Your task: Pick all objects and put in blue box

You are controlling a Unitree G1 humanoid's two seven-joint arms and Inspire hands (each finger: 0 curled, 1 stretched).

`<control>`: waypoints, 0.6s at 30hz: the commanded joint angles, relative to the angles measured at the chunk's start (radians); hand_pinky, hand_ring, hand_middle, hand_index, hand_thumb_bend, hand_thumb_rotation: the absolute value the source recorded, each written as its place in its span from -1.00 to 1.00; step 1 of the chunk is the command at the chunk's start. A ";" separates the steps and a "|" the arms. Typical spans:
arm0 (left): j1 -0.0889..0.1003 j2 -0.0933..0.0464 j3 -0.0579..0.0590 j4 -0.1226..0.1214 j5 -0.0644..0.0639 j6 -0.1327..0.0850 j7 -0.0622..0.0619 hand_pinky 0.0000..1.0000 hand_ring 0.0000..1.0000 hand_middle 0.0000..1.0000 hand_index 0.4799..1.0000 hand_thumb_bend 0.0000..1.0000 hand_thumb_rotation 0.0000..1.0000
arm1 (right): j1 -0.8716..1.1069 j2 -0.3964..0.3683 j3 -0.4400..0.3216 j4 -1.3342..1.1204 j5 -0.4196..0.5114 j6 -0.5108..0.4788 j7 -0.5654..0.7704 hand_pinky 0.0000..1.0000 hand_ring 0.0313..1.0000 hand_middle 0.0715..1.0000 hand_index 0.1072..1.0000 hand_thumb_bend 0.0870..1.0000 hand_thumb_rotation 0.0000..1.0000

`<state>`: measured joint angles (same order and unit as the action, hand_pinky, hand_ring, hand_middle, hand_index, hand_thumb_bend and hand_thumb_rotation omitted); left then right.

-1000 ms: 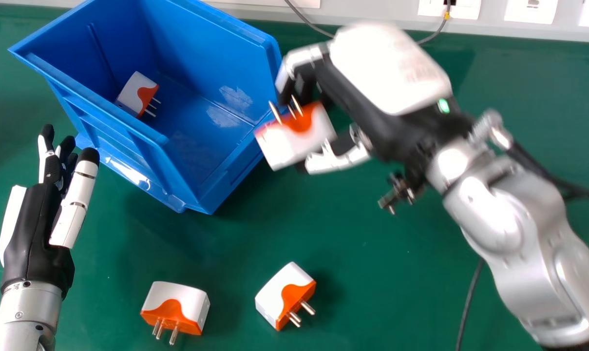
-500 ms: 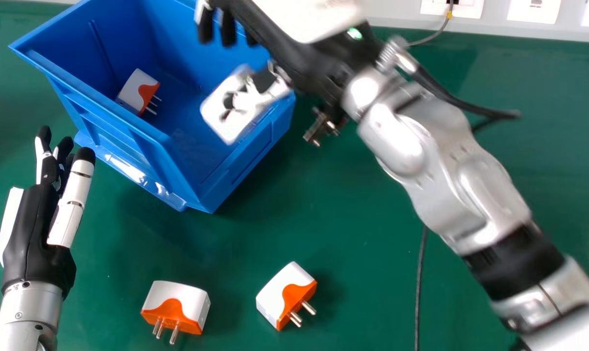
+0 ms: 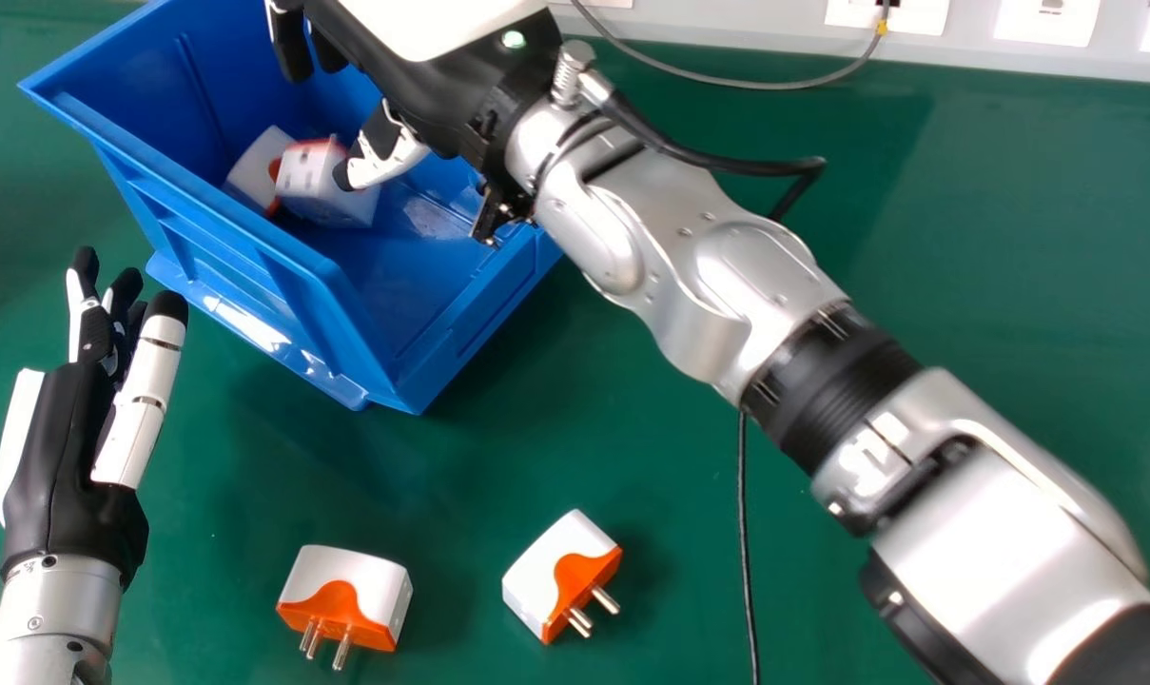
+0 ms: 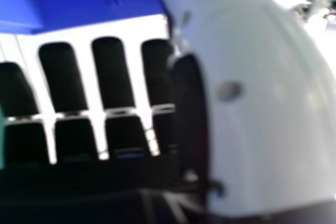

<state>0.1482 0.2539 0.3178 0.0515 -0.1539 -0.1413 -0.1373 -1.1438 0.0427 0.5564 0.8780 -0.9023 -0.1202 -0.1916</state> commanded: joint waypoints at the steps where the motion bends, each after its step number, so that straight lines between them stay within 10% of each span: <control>1: 0.008 0.000 -0.001 -0.028 0.012 -0.009 0.007 1.00 1.00 1.00 1.00 -0.38 0.51 | -0.069 0.006 -0.001 0.027 0.017 -0.007 -0.034 -0.33 -0.18 -0.02 -0.10 -0.11 -1.00; 18: -0.011 0.011 0.003 -0.006 0.006 0.010 -0.002 1.00 1.00 1.00 1.00 -0.40 0.54 | -0.054 -0.025 0.039 0.026 0.001 0.005 -0.068 -0.33 -0.15 -0.04 -0.13 -0.10 -1.00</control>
<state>0.1489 0.2536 0.3176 0.0519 -0.1492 -0.1192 -0.1332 -1.1700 0.0227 0.5961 0.9330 -0.9037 -0.1276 -0.2457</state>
